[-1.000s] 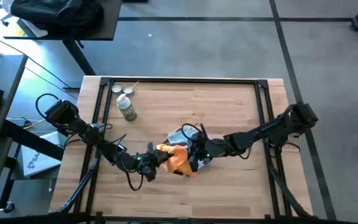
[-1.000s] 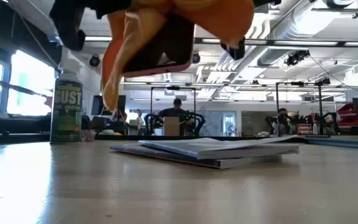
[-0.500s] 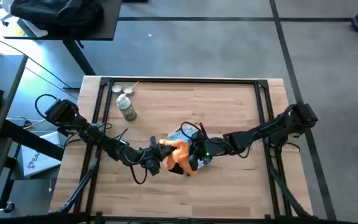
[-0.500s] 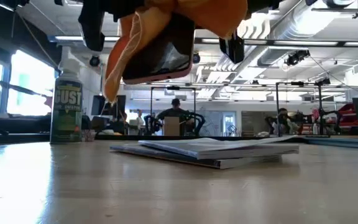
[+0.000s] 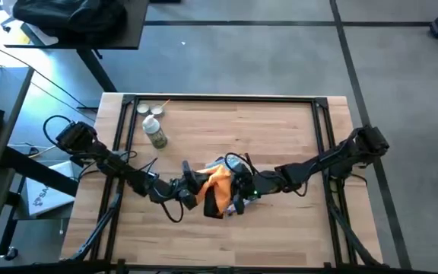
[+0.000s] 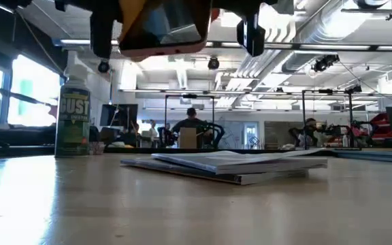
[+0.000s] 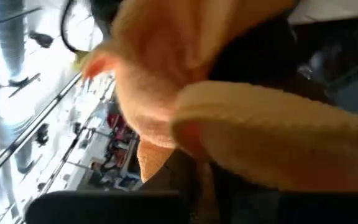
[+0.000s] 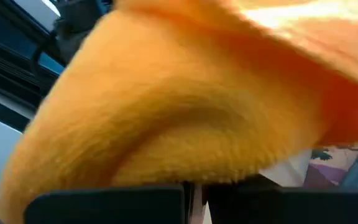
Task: Apply microfiber cloth
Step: Wipe the front and back of the cellphone using the orange microfiber cloth
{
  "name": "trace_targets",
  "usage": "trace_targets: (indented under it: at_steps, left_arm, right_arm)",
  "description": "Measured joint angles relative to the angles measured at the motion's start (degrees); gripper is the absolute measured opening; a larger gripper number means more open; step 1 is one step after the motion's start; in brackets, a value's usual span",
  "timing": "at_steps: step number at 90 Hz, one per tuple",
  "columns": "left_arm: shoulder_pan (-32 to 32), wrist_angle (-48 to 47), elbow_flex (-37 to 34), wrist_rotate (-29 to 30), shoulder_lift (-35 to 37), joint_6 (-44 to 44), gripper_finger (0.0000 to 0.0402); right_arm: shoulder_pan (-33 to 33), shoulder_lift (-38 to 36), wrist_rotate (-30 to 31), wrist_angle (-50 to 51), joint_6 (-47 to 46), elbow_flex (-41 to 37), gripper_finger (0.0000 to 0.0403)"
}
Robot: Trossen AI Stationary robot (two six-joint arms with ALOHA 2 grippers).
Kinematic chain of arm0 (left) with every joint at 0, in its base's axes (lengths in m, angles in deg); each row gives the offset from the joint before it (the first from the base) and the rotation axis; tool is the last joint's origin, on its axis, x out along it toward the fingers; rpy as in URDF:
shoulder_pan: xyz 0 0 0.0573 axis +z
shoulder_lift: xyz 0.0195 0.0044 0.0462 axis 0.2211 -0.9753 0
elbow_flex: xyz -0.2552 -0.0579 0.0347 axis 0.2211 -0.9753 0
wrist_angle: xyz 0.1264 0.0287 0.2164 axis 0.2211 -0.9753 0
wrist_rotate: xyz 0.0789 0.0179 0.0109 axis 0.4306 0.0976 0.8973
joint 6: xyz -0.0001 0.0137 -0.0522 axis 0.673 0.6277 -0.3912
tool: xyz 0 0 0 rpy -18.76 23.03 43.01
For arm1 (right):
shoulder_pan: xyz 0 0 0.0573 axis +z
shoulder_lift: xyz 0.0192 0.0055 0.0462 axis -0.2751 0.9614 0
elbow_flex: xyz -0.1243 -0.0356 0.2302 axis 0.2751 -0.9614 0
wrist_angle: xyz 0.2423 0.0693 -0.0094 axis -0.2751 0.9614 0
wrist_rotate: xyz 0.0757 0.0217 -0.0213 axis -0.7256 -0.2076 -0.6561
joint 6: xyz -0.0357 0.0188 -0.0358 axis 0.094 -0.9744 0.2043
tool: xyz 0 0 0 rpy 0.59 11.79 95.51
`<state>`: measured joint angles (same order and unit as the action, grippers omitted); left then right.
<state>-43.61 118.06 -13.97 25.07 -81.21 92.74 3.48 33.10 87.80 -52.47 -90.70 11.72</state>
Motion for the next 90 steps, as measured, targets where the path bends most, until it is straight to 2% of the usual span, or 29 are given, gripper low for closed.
trace_targets:
  at_steps: [12,19,35,46,58,90]
  left_arm:
    - [-2.23,-0.09,-0.02,3.80,2.01,0.20,0.0003]
    - [-3.65,0.15,-0.02,4.12,3.98,-1.30,0.0003]
    - [-4.09,-0.03,-0.02,-3.74,5.87,-9.79,0.0003]
    - [-1.22,-0.31,-0.02,-6.45,3.84,-12.22,0.0003]
    - [1.35,0.15,0.00,-13.03,1.27,-18.48,0.0003]
    - [0.62,0.17,0.11,-14.70,-2.61,-23.73,0.0003]
  right_arm:
    - [-0.15,0.00,0.45,0.80,-0.08,0.00,0.0000]
    - [-0.29,0.00,0.98,1.30,-0.11,0.00,0.0000]
    - [-0.69,0.00,1.33,1.49,-0.09,0.00,0.0000]
    - [-0.82,0.00,1.37,1.70,-0.15,-0.07,0.0000]
    - [-0.85,0.04,1.36,2.19,-0.14,-0.15,0.0000]
    - [-1.04,0.20,1.02,3.20,-0.06,-0.31,0.0000]
